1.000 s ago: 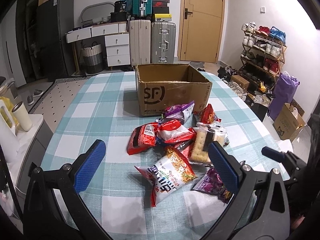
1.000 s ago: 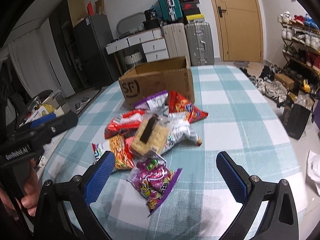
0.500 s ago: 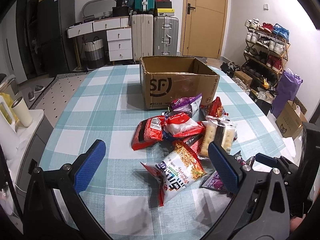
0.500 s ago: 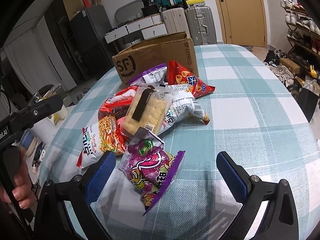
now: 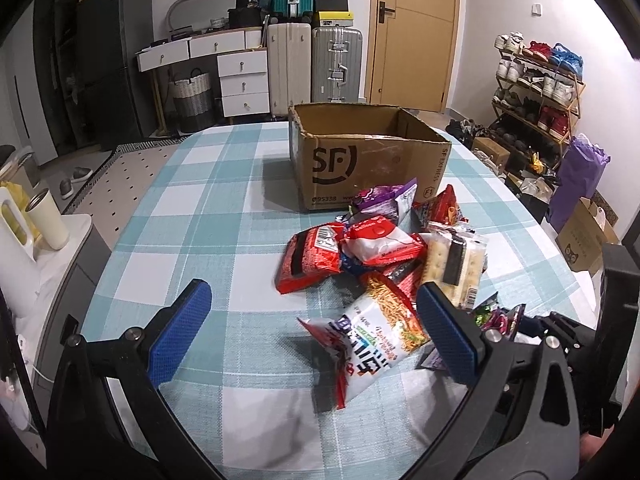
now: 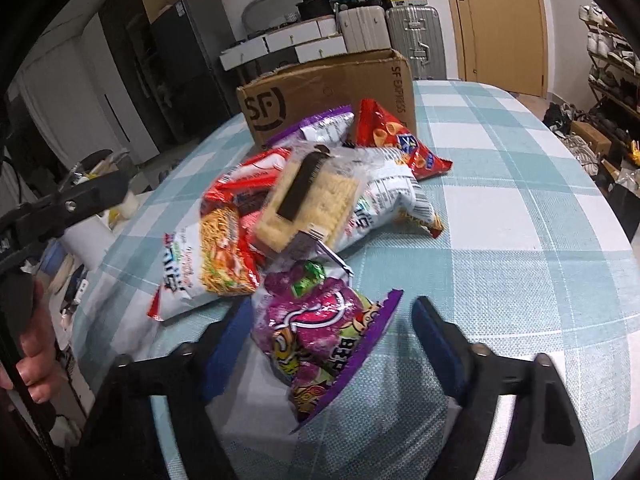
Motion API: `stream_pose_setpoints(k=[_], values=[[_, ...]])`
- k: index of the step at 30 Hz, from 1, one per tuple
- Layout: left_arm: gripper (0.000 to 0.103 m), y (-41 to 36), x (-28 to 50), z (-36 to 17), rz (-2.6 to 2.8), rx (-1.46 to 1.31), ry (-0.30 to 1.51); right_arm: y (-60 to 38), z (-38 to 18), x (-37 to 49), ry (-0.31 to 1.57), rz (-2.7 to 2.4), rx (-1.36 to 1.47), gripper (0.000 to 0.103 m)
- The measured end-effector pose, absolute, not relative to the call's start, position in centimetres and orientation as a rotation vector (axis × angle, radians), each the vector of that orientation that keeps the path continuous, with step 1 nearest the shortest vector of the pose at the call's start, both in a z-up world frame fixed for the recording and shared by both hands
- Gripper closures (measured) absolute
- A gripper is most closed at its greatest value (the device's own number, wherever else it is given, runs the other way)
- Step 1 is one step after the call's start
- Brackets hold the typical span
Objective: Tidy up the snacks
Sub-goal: 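Lower the right tool onto the purple candy bag and close it, then grasp the white red-printed snack bag with the left tool while the right tool holds the purple bag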
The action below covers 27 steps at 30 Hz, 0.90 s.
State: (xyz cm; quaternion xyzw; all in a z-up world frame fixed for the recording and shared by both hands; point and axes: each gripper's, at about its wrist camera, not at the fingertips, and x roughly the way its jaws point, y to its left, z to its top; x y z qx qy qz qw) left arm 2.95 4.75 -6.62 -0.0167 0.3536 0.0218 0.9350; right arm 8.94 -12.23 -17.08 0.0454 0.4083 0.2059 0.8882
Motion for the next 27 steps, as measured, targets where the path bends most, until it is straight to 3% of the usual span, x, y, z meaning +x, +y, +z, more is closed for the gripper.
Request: stream_pose_setpoints(k=[6,27], values=[[0.001,6.1,2.9,-7.0,0.071,-0.040,0.733,-11.7,-17.2,8.7,0.848,0.477,0.073,0.052],[0.001,7.8,2.3,-8.6,0.062,-0.088,0.803,-13.4,-14.8,6.8,0.766,0.487,0.132,0.052]])
